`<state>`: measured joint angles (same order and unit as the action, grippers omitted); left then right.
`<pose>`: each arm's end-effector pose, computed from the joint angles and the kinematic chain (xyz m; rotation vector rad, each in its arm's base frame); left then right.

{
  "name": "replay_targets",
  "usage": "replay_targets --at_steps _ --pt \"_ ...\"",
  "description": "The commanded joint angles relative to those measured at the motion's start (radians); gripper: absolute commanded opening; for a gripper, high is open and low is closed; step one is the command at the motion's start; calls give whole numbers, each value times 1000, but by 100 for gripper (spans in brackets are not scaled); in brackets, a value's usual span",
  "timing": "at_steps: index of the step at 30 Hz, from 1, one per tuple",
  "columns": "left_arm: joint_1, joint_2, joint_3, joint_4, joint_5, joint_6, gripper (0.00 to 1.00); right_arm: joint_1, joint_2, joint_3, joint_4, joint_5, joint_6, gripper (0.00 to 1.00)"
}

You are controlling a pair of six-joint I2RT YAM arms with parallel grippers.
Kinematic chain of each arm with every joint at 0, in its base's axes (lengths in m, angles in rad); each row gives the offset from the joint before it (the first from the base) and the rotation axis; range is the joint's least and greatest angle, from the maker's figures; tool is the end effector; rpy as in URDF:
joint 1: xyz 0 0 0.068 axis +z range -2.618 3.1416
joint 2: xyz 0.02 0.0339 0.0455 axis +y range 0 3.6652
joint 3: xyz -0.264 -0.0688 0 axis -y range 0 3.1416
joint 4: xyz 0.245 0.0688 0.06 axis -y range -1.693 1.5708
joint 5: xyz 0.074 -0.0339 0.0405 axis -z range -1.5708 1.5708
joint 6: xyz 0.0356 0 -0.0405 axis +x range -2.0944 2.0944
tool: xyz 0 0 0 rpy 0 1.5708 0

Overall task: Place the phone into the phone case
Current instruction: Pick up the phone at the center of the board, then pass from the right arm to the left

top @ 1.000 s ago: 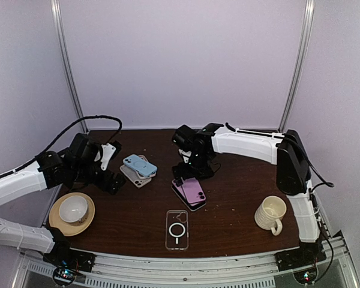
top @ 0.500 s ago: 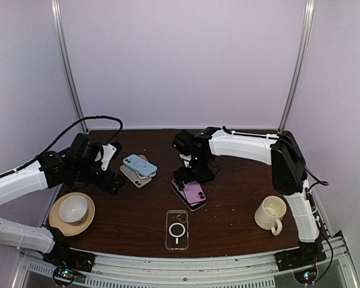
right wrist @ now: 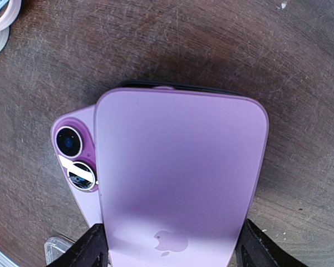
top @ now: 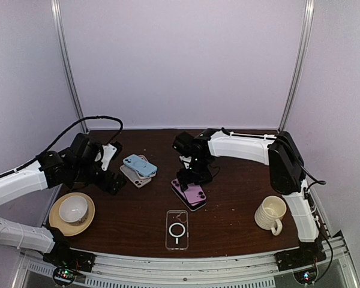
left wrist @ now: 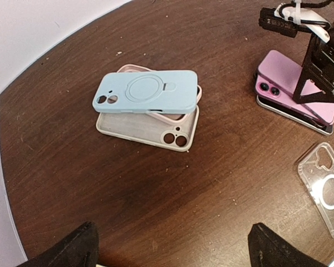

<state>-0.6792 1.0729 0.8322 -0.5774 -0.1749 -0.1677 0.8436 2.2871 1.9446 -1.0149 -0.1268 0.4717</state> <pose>0.1756 -0.1338 0.2657 0.5223 2.3236 -0.1963 0.3074 0.3522 0.1800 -0.5804 2.9740 0.3506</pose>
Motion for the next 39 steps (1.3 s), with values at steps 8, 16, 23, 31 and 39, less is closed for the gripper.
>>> replay_targets --at_steps 8,16,23,31,39 --pt "12 -1 4 35 19 14 98 2 -78 -74 64 -14 -86 60" --pt "12 7 19 65 82 -25 95 16 -199 -232 284 -56 -148 57" --pt "12 160 125 110 212 -113 94 24 -273 -315 394 -49 -209 54" --pt "12 245 178 345 499 -281 94 94 -501 -602 778 17 -275 53" --pt "-9 328 284 478 635 -336 91 128 -642 -718 1001 122 -384 51"
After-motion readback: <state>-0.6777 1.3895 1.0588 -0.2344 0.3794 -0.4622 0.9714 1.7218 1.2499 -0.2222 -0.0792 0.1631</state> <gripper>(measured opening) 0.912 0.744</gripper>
